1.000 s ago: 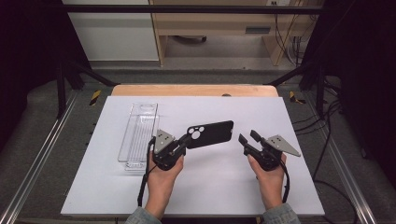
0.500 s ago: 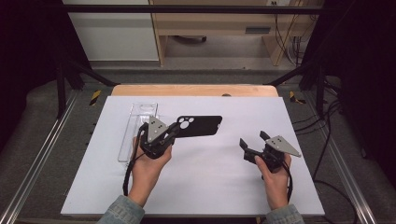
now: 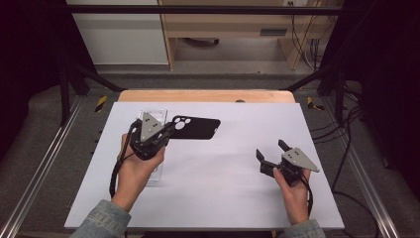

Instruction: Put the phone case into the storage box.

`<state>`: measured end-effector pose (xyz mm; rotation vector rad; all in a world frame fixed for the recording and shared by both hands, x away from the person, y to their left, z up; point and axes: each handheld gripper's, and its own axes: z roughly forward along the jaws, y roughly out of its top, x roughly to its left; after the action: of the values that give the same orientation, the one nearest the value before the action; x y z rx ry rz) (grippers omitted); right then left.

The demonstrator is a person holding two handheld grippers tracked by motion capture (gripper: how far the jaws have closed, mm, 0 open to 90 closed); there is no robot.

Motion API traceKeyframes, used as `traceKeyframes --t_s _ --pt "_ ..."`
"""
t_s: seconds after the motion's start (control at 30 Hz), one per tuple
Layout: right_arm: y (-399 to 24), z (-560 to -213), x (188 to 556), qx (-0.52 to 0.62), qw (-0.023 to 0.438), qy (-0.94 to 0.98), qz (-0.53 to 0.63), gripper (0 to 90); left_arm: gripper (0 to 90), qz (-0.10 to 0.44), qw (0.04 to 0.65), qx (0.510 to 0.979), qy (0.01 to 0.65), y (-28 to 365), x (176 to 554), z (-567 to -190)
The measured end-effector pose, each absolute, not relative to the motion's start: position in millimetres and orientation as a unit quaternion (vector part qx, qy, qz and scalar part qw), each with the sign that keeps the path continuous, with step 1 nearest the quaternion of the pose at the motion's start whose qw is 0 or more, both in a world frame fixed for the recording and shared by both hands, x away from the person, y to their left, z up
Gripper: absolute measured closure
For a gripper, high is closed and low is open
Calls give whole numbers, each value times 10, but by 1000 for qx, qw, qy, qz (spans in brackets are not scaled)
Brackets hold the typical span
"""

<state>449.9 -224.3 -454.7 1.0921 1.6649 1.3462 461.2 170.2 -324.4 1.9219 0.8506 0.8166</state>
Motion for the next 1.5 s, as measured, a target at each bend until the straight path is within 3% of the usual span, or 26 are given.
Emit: traceKeyframes --t_s 0.23,0.57,1.5 --pt "-2214 -4558 4479 407 368 661 512 165 839 328 420 775 341 1816 4624 -3207" --pt "-2224 -4590 4473 406 349 678 504 59 838 335 401 780 343 1964 4643 -3136" --pt "-2272 -4633 4319 374 367 684 507 55 838 371 346 794 337 2330 4774 -2757"
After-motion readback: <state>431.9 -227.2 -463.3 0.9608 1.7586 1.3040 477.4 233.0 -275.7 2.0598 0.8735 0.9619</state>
